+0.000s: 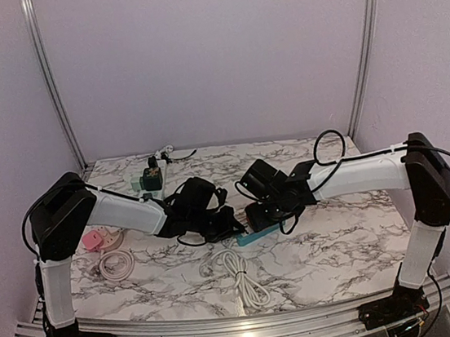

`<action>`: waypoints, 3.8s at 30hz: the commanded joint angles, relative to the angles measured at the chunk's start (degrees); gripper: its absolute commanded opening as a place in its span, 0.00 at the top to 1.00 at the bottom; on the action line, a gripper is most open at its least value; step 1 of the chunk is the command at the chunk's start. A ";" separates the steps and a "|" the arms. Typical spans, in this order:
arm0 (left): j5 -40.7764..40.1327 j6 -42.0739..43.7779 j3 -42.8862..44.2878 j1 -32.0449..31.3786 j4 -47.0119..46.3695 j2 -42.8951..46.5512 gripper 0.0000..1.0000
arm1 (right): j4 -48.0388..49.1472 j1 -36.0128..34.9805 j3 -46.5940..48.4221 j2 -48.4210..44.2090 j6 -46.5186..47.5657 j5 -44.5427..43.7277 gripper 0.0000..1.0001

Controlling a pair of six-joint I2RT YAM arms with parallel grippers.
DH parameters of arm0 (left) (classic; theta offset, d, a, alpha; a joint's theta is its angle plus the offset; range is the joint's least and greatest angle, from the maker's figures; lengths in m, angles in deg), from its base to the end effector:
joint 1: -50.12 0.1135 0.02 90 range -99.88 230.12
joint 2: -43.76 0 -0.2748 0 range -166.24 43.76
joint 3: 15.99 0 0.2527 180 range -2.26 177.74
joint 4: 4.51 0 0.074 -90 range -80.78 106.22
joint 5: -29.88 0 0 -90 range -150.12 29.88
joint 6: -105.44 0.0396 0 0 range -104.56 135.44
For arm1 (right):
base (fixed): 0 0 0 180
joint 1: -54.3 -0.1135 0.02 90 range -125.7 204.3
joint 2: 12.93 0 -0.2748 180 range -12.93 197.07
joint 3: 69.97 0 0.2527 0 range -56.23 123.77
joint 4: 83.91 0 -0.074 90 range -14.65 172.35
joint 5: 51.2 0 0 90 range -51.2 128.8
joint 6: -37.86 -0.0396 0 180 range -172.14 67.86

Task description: Pull the plug off the socket

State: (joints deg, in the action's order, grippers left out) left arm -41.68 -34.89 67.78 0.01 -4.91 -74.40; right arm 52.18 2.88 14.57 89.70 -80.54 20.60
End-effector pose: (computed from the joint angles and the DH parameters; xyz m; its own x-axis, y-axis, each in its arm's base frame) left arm 0.2794 -0.3539 0.1507 -0.9186 -0.0396 -0.3932 0.2961 0.5901 -0.7511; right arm 0.2421 0.2836 0.2046 -0.7941 -0.2709 -0.5441 -0.3109 0.9502 -0.0193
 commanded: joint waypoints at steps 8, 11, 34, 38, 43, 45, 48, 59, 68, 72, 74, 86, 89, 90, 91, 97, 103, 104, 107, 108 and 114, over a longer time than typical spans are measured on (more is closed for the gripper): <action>-6.11 0.66 2.41 -1.48 9.60 -3.91 1.00 | -0.66 -2.19 2.62 -0.71 -0.24 -2.45 0.41; -7.93 0.34 1.93 -1.54 11.19 -4.32 1.00 | -0.44 -2.19 2.82 -1.09 -0.34 -2.96 0.46; -16.80 -0.65 0.43 -2.59 16.12 -3.92 1.00 | -0.29 -2.17 4.22 -4.81 -1.22 -5.47 0.56; -17.10 -0.74 0.58 -2.77 16.07 -4.00 1.00 | -0.98 -2.11 5.35 -4.68 -1.24 -5.82 0.57; -16.90 -0.43 0.87 -2.80 16.21 -3.81 1.00 | -1.86 -2.02 5.48 -5.26 -1.01 -7.38 0.56; -16.82 -0.12 1.14 -2.81 16.24 -3.60 1.00 | -2.16 -1.59 5.13 -5.92 -0.88 -7.50 0.56; -16.59 0.49 1.80 -2.88 16.08 -2.91 1.00 | -2.08 -0.39 4.36 -7.29 -0.84 -7.45 0.57; -15.18 5.40 9.52 -2.96 17.85 2.48 1.00 | 6.88 10.78 -3.99 -17.34 -2.27 -4.14 0.60; -15.33 8.26 9.18 -2.99 20.21 9.85 1.00 | 24.84 28.21 -11.73 -20.31 -4.38 13.44 0.59; -16.82 9.38 6.26 -2.99 21.33 13.20 1.00 | 33.01 34.61 -13.06 -17.43 -5.21 21.78 0.60; -17.68 10.03 5.03 -2.91 22.00 14.74 1.00 | 34.89 36.56 -12.08 -14.57 -5.06 23.33 0.60; -18.16 11.61 0.27 -2.86 24.00 21.59 1.00 | 44.40 46.97 -5.94 1.84 -9.70 37.84 0.59; -18.17 11.40 -0.39 -2.88 24.00 22.13 1.00 | 44.74 48.30 -4.72 4.78 -10.64 40.20 0.58; -18.17 11.26 -0.57 -2.87 23.91 22.23 1.00 | 44.84 48.75 -4.49 5.64 -11.02 41.19 0.58; -18.17 11.17 -0.73 -2.84 23.82 22.22 1.00 | 44.95 49.17 -4.45 6.47 -11.32 42.05 0.57; -18.17 10.67 -0.78 -2.88 23.16 21.98 1.00 | 46.32 50.78 -5.23 9.44 -11.70 45.15 0.54; -18.17 10.01 -0.69 -2.97 22.74 21.36 1.00 | 46.78 50.80 -6.76 11.11 -11.74 46.57 0.48; -18.17 9.84 -0.72 -2.97 22.79 21.32 1.00 | 46.92 51.68 -7.15 11.32 -11.84 46.73 0.46; -18.17 9.72 -0.79 -2.89 22.83 21.19 1.00 | 45.86 52.99 -7.73 11.47 -11.60 46.03 0.41; -18.17 9.68 -0.83 -2.89 22.81 21.10 1.00 | 45.47 53.19 -7.97 11.39 -11.59 45.51 0.38; -18.17 9.70 -0.78 -2.95 22.92 20.84 1.00 | 44.36 54.62 -8.52 10.77 -11.15 45.11 0.26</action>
State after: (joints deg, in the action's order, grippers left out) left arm -59.15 -25.23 67.85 -3.07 17.01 -53.49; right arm 96.27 56.48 6.00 100.87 -92.26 65.89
